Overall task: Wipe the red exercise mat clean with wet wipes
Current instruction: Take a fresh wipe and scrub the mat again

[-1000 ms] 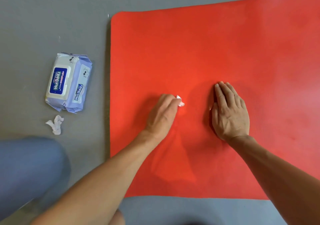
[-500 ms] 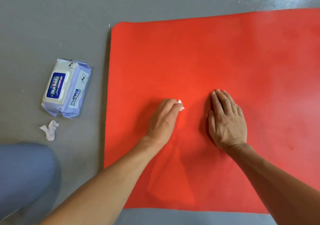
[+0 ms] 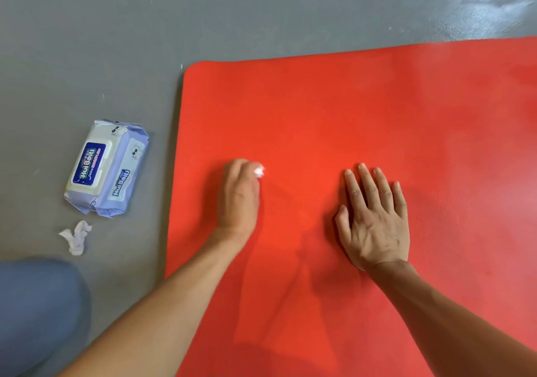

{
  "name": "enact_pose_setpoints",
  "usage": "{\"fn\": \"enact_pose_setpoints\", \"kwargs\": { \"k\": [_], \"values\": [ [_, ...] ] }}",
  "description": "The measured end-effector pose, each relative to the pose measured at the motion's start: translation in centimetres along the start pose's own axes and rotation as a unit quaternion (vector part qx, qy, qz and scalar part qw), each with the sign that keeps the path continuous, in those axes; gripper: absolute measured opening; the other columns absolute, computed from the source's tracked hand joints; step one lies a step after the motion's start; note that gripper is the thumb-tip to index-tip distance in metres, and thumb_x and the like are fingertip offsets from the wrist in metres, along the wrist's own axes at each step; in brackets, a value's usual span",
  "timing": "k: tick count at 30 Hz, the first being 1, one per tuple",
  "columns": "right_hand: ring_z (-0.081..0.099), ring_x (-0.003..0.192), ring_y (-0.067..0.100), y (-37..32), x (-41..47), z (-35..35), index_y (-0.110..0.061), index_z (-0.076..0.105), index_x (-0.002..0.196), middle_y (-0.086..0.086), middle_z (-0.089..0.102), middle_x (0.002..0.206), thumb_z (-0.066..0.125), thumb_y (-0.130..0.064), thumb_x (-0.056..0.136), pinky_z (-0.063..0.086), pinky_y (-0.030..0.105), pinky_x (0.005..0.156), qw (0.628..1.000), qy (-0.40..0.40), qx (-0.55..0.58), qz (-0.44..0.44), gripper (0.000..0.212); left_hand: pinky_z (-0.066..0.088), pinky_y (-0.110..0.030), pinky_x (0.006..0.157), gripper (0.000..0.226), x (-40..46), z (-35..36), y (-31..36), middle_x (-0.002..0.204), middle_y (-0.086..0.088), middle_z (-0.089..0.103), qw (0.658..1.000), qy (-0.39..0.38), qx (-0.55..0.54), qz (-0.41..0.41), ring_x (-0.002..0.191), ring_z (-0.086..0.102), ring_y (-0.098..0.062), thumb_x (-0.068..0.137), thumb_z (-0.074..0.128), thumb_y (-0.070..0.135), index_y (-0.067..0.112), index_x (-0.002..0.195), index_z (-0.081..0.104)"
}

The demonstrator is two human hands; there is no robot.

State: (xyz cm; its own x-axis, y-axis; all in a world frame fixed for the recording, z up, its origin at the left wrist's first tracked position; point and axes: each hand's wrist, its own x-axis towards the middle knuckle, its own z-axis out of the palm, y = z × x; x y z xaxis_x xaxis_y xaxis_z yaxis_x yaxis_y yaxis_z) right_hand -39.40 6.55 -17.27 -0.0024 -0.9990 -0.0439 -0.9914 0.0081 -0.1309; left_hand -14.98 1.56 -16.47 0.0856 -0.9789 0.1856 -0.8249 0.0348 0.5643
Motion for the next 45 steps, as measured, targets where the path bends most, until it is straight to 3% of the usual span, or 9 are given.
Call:
{"fn": "enact_pose_setpoints", "kwargs": {
  "k": [5,9,12,16,23,29,36,39,45],
  "values": [
    [0.015,0.158,0.023,0.0,0.1,0.2,-0.025,0.028,0.162,0.000,0.024,0.169,0.037,-0.044,0.097,0.014,0.051,0.126,1.000,0.013,-0.003,0.000,0.068,0.046,-0.014,0.088,0.024,-2.0,3.6,6.2,0.104,0.020,0.058,0.990,-0.062,-0.124,-0.011,0.097,0.052,0.014,0.107,0.049,0.021,0.009,0.114,0.069],
    [0.015,0.158,0.022,0.0,0.2,0.2,-0.025,0.029,0.162,-0.001,0.024,0.169,0.036,-0.043,0.099,0.014,0.050,0.127,1.000,0.017,-0.001,0.001,0.065,0.052,-0.027,0.092,0.017,-4.9,4.0,7.2,0.099,0.001,0.064,0.978,-0.082,-0.105,0.162,0.097,0.062,-0.014,0.099,0.061,0.009,0.009,0.108,0.074],
    [0.015,0.158,0.023,-0.1,0.2,0.2,-0.025,0.028,0.162,0.000,0.024,0.169,0.036,-0.042,0.098,0.014,0.050,0.127,1.000,0.018,-0.002,-0.003,0.066,0.049,-0.029,0.087,0.014,-1.4,1.8,3.1,0.093,0.014,0.059,0.993,-0.056,-0.025,0.100,0.089,0.056,0.000,0.103,0.054,0.024,0.024,0.097,0.067],
    [0.015,0.158,0.023,-0.1,0.2,0.2,-0.025,0.028,0.162,0.000,0.024,0.169,0.037,-0.043,0.098,0.013,0.050,0.127,1.000,0.017,-0.006,0.001,0.067,0.048,-0.038,0.078,0.024,3.4,2.4,0.8,0.092,-0.010,0.062,0.999,0.038,-0.004,0.005,0.086,0.063,-0.030,0.091,0.054,-0.001,0.003,0.104,0.074],
    [0.018,0.157,0.022,-0.1,0.2,-0.1,-0.024,0.034,0.160,0.000,0.028,0.168,0.040,-0.042,0.097,0.014,0.049,0.127,1.000,0.025,0.008,0.008,0.065,0.056,-0.038,0.084,0.016,-3.2,3.2,6.2,0.091,-0.008,0.064,0.968,-0.109,-0.093,0.204,0.087,0.064,-0.027,0.100,0.061,0.002,0.002,0.107,0.075],
    [0.017,0.157,0.023,-0.1,0.4,0.0,-0.024,0.033,0.160,0.000,0.028,0.168,0.038,-0.044,0.098,0.014,0.049,0.127,1.000,0.023,0.003,0.005,0.065,0.042,-0.022,0.087,0.021,3.9,0.8,0.3,0.108,-0.008,0.064,1.000,-0.012,0.002,-0.006,0.101,0.059,-0.024,0.101,0.052,0.009,0.010,0.108,0.072],
    [0.018,0.157,0.021,-0.1,0.2,0.1,-0.026,0.034,0.160,-0.001,0.028,0.168,0.038,-0.047,0.100,0.013,0.047,0.127,1.000,0.024,0.012,0.012,0.063,0.054,-0.033,0.088,0.015,-4.4,3.2,7.8,0.094,-0.005,0.064,0.966,-0.118,-0.103,0.207,0.092,0.062,-0.020,0.103,0.062,0.006,0.003,0.109,0.075],
    [0.018,0.157,0.022,-0.1,0.3,0.1,-0.025,0.035,0.159,-0.001,0.028,0.167,0.041,-0.043,0.097,0.013,0.048,0.127,1.000,0.026,0.008,0.006,0.065,0.052,-0.029,0.088,0.020,-1.2,1.7,4.2,0.094,0.010,0.064,0.983,-0.096,-0.082,0.132,0.091,0.058,0.001,0.105,0.057,0.023,0.014,0.108,0.075],
    [0.019,0.157,0.023,0.0,0.2,0.2,-0.025,0.035,0.159,0.000,0.029,0.167,0.042,-0.043,0.096,0.014,0.049,0.127,1.000,0.027,0.006,0.005,0.066,0.047,-0.042,0.075,0.019,4.1,3.5,3.5,0.084,-0.011,0.062,0.997,0.026,-0.028,0.061,0.084,0.057,-0.025,0.096,0.056,0.002,0.002,0.096,0.075]
  ]
}}
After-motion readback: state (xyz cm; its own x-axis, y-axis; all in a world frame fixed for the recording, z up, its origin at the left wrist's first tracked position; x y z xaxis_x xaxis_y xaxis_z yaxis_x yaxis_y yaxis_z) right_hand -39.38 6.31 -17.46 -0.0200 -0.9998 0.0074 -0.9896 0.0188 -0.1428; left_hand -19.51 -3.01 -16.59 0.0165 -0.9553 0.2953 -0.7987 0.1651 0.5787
